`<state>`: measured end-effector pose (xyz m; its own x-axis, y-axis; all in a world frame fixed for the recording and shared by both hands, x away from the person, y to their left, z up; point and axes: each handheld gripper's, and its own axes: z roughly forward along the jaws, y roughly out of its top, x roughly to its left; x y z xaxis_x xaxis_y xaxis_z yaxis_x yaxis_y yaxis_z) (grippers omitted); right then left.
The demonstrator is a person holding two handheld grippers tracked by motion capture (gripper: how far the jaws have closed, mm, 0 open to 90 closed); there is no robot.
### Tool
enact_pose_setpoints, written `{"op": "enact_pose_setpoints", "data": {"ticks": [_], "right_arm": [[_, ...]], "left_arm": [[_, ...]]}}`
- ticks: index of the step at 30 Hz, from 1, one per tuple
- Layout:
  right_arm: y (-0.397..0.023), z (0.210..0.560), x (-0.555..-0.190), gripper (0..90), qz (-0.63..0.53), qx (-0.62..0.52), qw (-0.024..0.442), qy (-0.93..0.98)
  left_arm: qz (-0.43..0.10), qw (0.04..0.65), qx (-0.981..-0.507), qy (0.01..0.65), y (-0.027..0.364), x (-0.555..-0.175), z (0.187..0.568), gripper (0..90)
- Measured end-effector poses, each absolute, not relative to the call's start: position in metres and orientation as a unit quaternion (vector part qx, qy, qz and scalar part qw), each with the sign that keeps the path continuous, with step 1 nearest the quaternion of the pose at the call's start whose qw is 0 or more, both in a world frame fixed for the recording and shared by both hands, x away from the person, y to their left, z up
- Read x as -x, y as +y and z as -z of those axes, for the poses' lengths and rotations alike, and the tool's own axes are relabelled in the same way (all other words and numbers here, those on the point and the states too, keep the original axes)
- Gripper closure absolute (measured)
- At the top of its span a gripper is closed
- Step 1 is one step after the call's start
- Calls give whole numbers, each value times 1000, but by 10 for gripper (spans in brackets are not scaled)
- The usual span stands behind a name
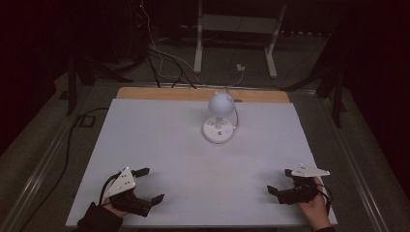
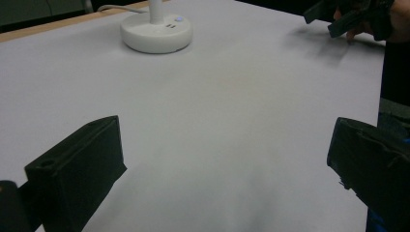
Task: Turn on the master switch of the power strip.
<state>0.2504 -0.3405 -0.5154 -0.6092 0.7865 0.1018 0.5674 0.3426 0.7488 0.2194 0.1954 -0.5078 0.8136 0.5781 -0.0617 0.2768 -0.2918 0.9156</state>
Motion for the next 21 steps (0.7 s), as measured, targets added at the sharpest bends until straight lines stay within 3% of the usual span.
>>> {"op": "enact_pose_setpoints", "data": {"ticks": [21], "right_arm": [[-339, 526, -252, 0, -374, -415, 129, 820]], "left_arm": [[-138, 530, -791, 273, 196, -220, 509, 1]]}}
